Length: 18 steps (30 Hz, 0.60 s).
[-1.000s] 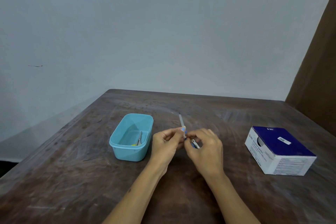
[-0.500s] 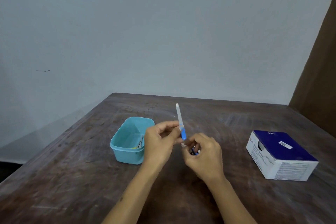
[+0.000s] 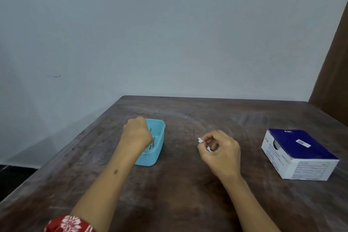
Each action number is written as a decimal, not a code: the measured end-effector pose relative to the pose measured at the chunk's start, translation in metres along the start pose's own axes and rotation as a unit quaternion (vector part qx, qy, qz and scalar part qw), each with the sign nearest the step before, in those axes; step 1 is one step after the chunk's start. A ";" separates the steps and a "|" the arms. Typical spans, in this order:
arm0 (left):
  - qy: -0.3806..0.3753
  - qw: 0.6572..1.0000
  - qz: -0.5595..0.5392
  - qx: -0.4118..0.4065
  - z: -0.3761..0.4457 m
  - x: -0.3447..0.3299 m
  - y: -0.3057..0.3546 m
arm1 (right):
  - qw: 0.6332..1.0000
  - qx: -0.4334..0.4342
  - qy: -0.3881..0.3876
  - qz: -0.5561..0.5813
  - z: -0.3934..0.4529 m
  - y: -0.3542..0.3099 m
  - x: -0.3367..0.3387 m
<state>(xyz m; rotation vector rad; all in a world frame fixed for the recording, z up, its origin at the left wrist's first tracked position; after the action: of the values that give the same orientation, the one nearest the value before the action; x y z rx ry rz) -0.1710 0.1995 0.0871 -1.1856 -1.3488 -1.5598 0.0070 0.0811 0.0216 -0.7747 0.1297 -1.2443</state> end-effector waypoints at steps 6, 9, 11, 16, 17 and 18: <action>-0.027 0.999 0.022 0.007 0.003 -0.009 0.002 | 0.998 -0.040 0.046 -0.003 0.003 0.005 0.007; 0.006 0.999 0.031 -0.010 -0.001 -0.005 0.005 | 0.993 -0.074 0.094 0.000 0.005 0.011 0.012; 0.081 0.995 0.023 -0.046 -0.009 0.003 0.011 | 0.987 -0.099 0.129 0.001 0.006 0.015 0.016; 0.156 0.975 -0.072 -0.137 -0.036 -0.005 0.045 | 0.964 -0.187 0.181 0.053 0.007 0.024 0.022; 0.130 0.974 -0.105 -0.152 -0.042 -0.015 0.053 | 0.961 -0.198 0.186 0.060 0.007 0.026 0.022; 0.097 0.974 -0.126 -0.160 -0.048 -0.026 0.060 | 0.959 -0.203 0.189 0.063 0.007 0.026 0.023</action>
<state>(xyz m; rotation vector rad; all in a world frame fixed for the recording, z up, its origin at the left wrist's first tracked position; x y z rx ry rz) -0.1150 0.1407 0.0792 -1.0401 -1.1827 -2.0811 0.0394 0.0669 0.0181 -0.8550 0.7560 -1.2479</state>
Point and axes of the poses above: each hand's wrist, its own z-axis towards the middle knuckle, its own x-axis out of the back of the hand, y = z × x, the point moved 4 cm from there along z, towards the middle knuckle, and after that the axes turned 1 degree about y, right-handed, at the moved point
